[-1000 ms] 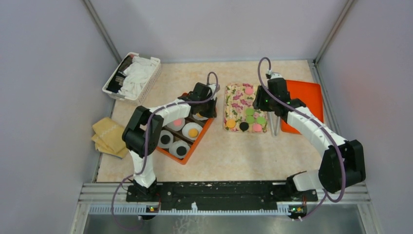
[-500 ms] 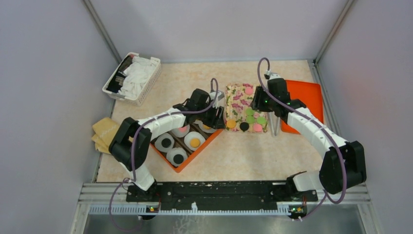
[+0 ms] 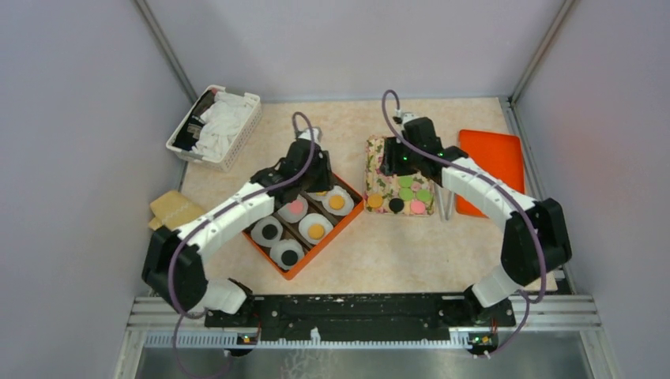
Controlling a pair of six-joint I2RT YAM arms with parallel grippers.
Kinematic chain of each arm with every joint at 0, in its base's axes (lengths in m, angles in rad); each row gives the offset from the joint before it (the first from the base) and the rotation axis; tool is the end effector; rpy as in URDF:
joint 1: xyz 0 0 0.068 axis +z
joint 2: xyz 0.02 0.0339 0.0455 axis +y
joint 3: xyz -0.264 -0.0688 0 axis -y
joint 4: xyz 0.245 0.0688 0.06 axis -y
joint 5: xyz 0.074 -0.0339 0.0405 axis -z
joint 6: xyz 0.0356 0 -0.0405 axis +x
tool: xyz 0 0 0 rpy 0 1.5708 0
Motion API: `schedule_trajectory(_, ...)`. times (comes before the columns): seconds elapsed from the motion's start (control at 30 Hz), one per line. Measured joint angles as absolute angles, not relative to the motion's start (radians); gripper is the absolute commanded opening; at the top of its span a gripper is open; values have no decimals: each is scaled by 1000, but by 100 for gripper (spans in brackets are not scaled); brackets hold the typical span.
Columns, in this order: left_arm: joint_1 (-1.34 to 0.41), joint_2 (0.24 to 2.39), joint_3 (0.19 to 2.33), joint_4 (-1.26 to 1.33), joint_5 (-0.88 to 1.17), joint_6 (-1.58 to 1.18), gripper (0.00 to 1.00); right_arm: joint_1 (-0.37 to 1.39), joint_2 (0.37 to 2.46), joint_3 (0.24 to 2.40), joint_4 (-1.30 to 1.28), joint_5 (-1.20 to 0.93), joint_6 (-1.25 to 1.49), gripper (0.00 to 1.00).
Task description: Pack the cookies
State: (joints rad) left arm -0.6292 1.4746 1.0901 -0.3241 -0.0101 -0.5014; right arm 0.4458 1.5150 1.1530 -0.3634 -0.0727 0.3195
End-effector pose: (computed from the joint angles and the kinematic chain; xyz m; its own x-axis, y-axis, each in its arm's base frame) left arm 0.2650 -0.1924 0.2687 -0.7413 -0.0549 -0.6690 0.2577 0.8970 -0.3592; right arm 0.3035 0.1479 0.2738 -0.7188 0.0037 -0.6952 -0.2668 0.9219 0.2808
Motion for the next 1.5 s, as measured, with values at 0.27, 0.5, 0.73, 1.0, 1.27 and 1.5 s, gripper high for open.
schedule_trajectory(0.27,-627,1171,1051,-489,-448,-747,49,590,1782,1412,-400,-76,226,45)
schedule_trajectory(0.5,-627,1113,928,-592,-523,-856,49,631,1951,1537,-448,-74,175,44)
schedule_trajectory(0.73,-627,1077,906,-610,-533,-869,49,674,1991,1554,-487,-54,149,44)
schedule_trajectory(1.0,-627,1066,905,-607,-535,-862,49,723,1991,1587,-497,-33,140,44)
schedule_trajectory(1.27,-627,1058,904,-606,-535,-855,50,731,2042,1654,-526,-27,138,39)
schedule_trajectory(1.5,-627,1017,904,-607,-543,-839,50,732,2157,1705,-545,-47,144,7)
